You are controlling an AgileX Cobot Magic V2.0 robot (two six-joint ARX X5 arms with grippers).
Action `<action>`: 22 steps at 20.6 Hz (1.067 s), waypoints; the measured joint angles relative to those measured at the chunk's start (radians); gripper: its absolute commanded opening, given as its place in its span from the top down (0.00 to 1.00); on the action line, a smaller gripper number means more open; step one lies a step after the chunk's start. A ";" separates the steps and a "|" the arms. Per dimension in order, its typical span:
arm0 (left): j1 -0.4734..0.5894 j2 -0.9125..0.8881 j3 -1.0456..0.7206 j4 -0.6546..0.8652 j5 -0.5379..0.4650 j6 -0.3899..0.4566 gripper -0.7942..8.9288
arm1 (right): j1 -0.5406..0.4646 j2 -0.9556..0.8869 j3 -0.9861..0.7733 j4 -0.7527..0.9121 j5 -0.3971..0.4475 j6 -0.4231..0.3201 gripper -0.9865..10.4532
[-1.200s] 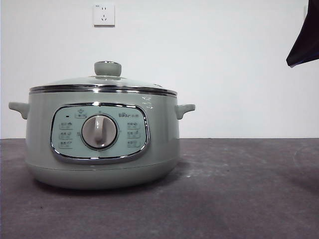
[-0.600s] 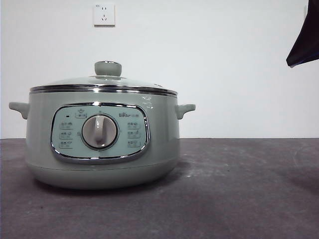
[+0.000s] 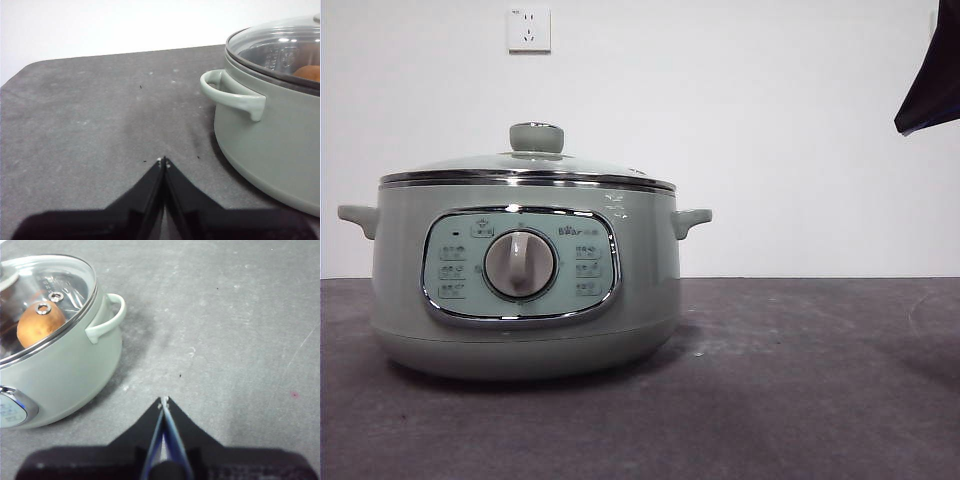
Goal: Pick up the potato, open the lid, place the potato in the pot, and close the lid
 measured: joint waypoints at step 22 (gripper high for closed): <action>0.000 0.000 0.000 0.000 0.000 0.000 0.92 | -0.677 -0.480 -0.202 -0.037 -0.302 -0.245 0.91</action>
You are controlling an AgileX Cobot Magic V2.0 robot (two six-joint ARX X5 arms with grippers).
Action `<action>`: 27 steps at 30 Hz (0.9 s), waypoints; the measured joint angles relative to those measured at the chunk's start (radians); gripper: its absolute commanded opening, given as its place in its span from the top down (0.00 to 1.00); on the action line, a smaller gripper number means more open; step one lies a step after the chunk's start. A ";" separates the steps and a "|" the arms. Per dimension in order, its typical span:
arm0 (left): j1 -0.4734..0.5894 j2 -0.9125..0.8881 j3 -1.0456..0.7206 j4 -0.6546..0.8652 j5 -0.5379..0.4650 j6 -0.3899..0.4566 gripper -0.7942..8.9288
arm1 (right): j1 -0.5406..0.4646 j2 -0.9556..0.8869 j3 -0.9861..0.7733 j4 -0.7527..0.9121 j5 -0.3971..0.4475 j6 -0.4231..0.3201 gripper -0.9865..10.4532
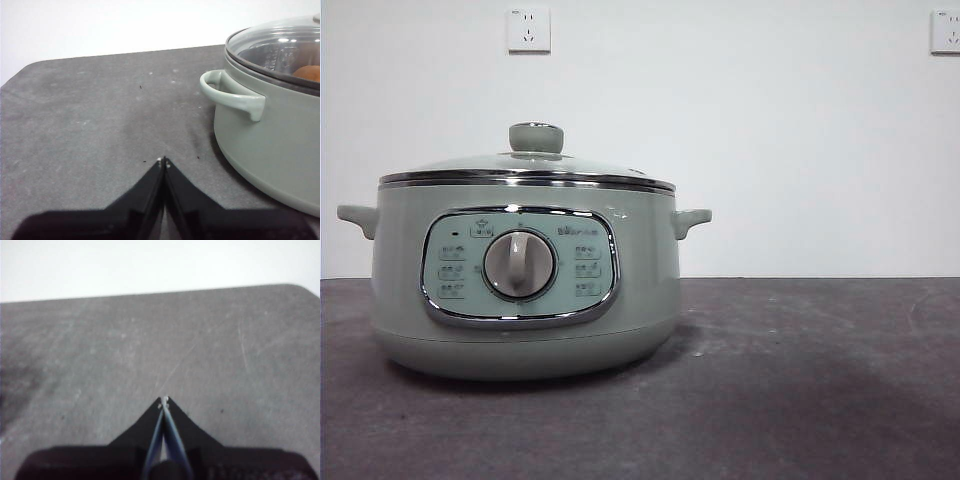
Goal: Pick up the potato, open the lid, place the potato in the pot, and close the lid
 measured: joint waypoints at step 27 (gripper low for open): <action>0.000 0.000 0.000 0.000 0.000 0.000 0.92 | 0.001 -0.164 -0.268 0.131 -0.197 -0.025 0.91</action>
